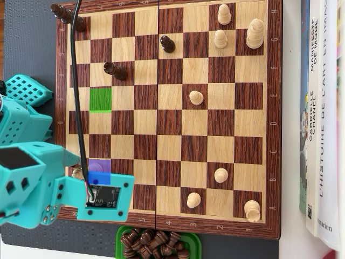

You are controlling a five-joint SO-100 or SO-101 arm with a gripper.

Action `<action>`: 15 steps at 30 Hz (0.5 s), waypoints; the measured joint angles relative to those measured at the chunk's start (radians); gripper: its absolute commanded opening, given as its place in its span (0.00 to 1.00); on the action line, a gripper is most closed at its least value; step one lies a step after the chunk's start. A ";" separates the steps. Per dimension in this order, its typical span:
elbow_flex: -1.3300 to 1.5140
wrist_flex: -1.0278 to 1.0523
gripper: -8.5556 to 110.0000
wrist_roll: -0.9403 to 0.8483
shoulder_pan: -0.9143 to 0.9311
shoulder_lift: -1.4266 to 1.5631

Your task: Play chess

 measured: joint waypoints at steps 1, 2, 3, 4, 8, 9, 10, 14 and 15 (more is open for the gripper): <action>0.000 -0.011 0.21 0.000 0.000 -0.002; -0.002 -0.025 0.21 0.000 0.000 -0.002; -0.002 -0.034 0.21 0.000 0.000 -0.002; -0.002 -0.043 0.21 0.000 0.000 -0.002; -0.002 -0.043 0.21 0.000 0.000 -0.003; -0.002 -0.043 0.21 0.000 0.000 -0.003; -0.002 -0.043 0.21 0.000 0.000 -0.003; -0.002 -0.020 0.21 0.000 0.000 -0.003; -0.002 -0.011 0.21 0.000 0.000 -0.003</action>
